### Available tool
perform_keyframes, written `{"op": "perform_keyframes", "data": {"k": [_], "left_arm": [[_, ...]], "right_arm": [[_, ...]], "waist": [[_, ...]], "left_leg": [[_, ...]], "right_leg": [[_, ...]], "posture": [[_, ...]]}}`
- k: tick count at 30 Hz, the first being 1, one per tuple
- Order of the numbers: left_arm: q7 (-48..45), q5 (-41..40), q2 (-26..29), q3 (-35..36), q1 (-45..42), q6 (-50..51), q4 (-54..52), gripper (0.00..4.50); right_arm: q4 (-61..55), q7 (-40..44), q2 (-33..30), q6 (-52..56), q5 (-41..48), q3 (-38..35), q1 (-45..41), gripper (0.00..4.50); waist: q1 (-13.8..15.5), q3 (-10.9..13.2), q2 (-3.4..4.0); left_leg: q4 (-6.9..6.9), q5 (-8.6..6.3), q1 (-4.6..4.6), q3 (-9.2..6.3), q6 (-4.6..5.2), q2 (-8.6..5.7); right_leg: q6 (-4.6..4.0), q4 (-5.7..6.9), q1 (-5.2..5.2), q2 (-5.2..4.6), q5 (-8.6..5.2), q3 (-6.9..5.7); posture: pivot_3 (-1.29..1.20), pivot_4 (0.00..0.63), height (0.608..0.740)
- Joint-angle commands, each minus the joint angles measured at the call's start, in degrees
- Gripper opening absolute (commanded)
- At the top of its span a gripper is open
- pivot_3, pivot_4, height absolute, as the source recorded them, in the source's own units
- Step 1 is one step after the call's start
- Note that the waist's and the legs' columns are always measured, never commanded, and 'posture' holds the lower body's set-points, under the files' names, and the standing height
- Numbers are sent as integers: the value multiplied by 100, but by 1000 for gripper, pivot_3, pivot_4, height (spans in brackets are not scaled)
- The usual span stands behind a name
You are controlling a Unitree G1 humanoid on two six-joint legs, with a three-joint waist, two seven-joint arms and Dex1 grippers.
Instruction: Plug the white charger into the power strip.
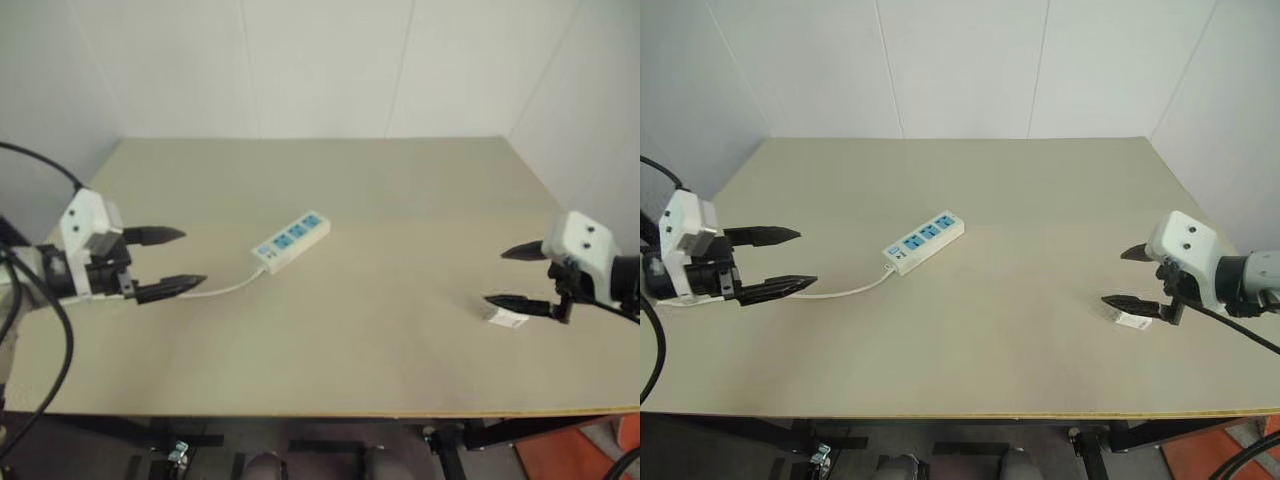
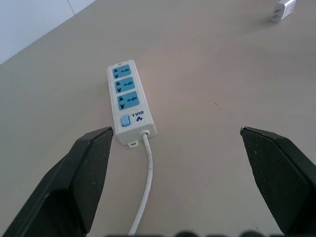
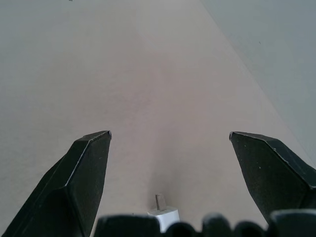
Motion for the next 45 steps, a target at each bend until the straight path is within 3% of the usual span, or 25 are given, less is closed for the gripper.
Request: {"op": "perform_keyframes", "data": {"k": [1,27,32,37,45], "left_arm": [[9,-233,106,293,73,71,-274,4479],[286,-169,176,192,132,60,-54,4479],[1288,499,-408,-479,-673,-184,639,4479],[1720,985,-1416,-1281,-1658,-667,1539,4479],[2030,1959,-3046,-2106,-3091,-2357,4770,4479]], "right_arm": [[-37,43,-42,-126,120,-270,0,4500],[85,366,-409,-216,-24,-677,748,4500],[21,350,-391,-177,20,-667,721,4500],[-17,291,-403,-152,41,-624,605,4500],[-168,269,-417,-50,101,-732,567,4500]], "waist": [[5,0,0],[-9,0,0],[17,-1,0],[48,-2,-3],[6,-4,-6]], "left_leg": [[0,0,-1,0,0,0],[0,0,5,4,0,1],[1,0,14,2,0,0],[10,0,4,0,0,-7],[11,0,1,0,1,-8]], "right_leg": [[0,0,-1,0,0,0],[-1,5,1,1,1,2],[-4,6,12,3,3,2],[-1,1,14,-3,6,0],[-1,0,9,-1,8,1]], "posture": [[0,150,740],[0,150,740],[0,150,740],[0,150,740],[0,150,740]]}}
